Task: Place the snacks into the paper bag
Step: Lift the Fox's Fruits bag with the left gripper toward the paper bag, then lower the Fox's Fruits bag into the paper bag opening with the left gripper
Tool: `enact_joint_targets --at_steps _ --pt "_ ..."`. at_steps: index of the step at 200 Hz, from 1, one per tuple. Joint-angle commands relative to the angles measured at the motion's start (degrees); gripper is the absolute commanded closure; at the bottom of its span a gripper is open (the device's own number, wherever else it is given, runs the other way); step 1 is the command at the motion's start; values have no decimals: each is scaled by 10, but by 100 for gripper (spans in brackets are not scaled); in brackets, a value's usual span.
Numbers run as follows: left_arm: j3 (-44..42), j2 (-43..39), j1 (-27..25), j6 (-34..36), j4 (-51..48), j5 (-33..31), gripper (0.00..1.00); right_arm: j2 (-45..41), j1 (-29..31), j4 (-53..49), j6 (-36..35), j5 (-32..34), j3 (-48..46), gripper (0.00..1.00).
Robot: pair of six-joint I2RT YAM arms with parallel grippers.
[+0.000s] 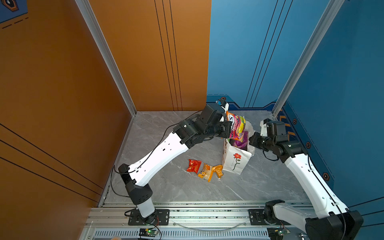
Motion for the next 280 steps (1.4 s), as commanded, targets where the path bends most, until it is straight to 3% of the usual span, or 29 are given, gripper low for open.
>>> enact_joint_targets --at_steps 1,64,106,169,280 --pt "64 24 -7 -6 -50 -20 100 -13 -1 -13 -8 -3 -9 93" --pt "207 129 -7 -14 -160 -14 100 -15 -2 -11 -8 -4 -10 93" --pt "265 169 -6 -10 -181 2 100 -19 -5 -11 -9 -4 -15 92" --pt "329 234 -4 -24 -185 51 100 -20 -4 -9 -6 -5 -17 93" --pt "366 292 3 -54 -184 59 100 -19 -4 -2 -2 -8 -23 92"
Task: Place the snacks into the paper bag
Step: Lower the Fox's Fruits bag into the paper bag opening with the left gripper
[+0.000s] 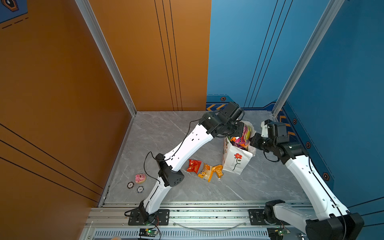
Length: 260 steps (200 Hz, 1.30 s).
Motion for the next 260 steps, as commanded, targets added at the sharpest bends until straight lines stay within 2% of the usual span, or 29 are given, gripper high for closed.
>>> enact_joint_targets --at_steps 1,77,140,223,260 --pt "20 17 3 -11 6 15 100 -9 0 -6 -3 -8 -11 92" --pt "31 44 9 -17 6 9 100 -8 1 -5 -3 -9 -12 93" --pt "49 57 15 -7 9 -50 100 -3 2 -1 -2 -12 -10 93" --pt "45 34 17 -11 17 -172 100 -2 2 0 -4 -11 -18 93" --pt "6 -3 6 -5 17 -240 100 -2 2 2 -3 -11 -20 93"
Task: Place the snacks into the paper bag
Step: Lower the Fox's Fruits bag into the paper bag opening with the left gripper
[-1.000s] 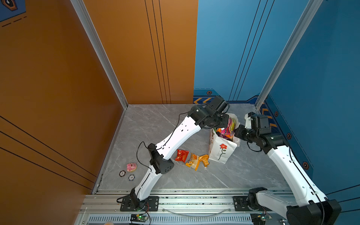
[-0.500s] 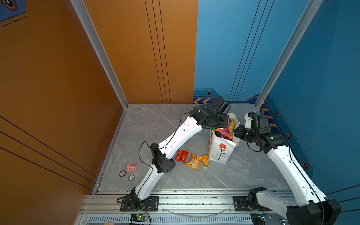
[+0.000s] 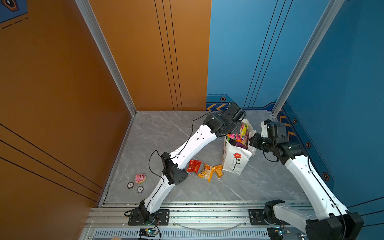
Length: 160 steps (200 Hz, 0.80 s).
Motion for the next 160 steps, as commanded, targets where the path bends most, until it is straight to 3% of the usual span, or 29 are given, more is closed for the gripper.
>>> enact_joint_targets --at_steps 1,47,160 --pt "-20 -51 -5 10 16 -85 100 -2 2 -11 -4 -11 -12 93" --pt "-40 -81 -36 29 15 -139 100 2 2 -7 -4 -12 -15 93" --pt "18 8 -28 6 16 7 100 -1 4 -8 1 -12 -18 92"
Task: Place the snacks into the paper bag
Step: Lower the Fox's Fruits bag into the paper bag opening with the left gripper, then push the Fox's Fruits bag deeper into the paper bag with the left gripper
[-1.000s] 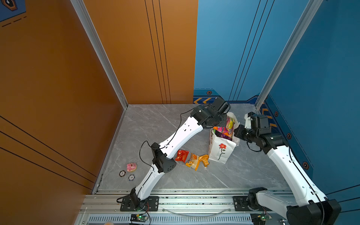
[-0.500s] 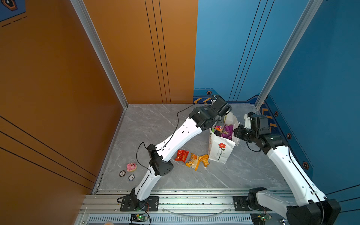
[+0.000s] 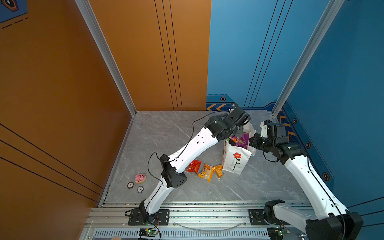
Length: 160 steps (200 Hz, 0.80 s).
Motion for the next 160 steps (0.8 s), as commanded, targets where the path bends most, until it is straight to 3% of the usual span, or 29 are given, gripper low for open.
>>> enact_joint_targets --at_steps 1,43,101,160 --pt "33 26 7 -11 12 49 100 -2 4 -11 1 -10 -12 92" --pt "53 50 9 -19 29 94 100 0 6 -10 2 -9 -12 92" --pt "48 40 2 9 63 134 64 -2 5 -11 1 -8 -13 92" --pt "-66 -62 -4 51 60 -70 48 -3 6 -13 -1 -8 -11 92"
